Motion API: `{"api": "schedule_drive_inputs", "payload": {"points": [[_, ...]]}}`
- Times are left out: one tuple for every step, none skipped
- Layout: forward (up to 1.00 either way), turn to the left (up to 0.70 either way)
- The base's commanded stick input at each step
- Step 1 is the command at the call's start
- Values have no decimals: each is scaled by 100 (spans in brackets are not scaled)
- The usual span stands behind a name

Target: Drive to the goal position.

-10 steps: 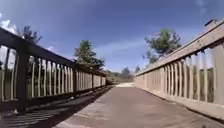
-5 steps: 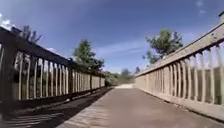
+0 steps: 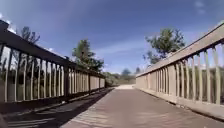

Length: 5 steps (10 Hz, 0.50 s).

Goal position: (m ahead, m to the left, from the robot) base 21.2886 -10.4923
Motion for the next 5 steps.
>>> {"api": "schedule_drive_inputs", "payload": {"points": [[50, 0], [50, 0], [50, 0], [50, 0], [50, 0]]}}
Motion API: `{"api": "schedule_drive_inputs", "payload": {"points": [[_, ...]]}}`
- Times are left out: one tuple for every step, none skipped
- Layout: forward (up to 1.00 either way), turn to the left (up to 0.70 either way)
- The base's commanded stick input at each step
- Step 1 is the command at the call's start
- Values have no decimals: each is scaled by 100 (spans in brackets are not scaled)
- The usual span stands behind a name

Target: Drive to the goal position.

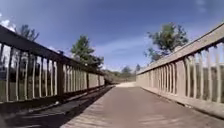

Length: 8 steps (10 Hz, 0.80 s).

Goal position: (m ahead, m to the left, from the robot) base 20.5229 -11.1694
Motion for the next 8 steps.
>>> {"api": "schedule_drive_inputs", "payload": {"points": [[50, 0], [50, 0], [50, 0], [50, 0], [50, 0], [50, 0], [50, 0], [50, 0]]}}
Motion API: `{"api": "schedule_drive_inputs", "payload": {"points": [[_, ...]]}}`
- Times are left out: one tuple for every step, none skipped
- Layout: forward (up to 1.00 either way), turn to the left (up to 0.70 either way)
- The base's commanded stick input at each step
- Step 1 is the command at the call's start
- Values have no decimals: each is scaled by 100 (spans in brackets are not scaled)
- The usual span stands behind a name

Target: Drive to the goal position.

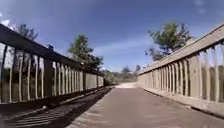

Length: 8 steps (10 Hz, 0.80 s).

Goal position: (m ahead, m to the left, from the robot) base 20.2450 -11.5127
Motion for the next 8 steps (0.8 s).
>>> {"api": "schedule_drive_inputs", "payload": {"points": [[50, 0], [50, 0], [50, 0], [50, 0], [50, 0], [50, 0], [50, 0], [50, 0]]}}
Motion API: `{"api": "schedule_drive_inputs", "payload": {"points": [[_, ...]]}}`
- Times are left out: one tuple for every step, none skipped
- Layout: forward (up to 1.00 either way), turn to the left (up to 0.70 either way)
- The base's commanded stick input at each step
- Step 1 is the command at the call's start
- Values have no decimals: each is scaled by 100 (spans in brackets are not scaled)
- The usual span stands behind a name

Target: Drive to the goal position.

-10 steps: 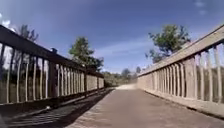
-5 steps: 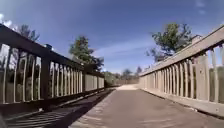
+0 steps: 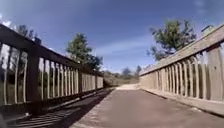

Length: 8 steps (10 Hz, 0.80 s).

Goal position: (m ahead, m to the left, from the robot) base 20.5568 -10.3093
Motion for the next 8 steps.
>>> {"api": "schedule_drive_inputs", "payload": {"points": [[50, 0], [50, 0], [50, 0], [50, 0], [50, 0], [50, 0], [50, 0], [50, 0]]}}
